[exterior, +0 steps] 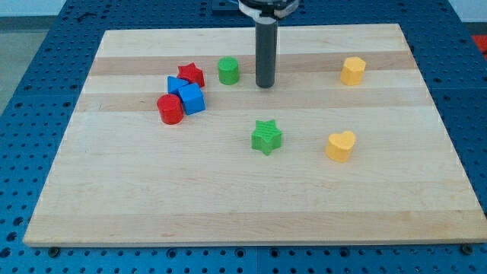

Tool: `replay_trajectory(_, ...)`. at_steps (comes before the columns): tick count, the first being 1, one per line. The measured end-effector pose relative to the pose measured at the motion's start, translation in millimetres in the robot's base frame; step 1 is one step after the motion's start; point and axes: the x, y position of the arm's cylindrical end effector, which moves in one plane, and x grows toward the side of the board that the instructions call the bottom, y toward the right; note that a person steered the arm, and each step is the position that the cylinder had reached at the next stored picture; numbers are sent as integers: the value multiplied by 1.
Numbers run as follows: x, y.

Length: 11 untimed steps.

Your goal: Move the green circle closer to the red star

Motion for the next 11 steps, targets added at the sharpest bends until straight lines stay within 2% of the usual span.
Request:
replay_trajectory(1, -17, -10)
replay_trajectory(2, -16, -29)
replay_trajectory(4, 17, -58)
replay_trajectory(6, 33, -74)
replay_trajectory(7, 29, -41)
replay_trajectory(8, -1, -36)
replay_trajectory(11, -15, -68)
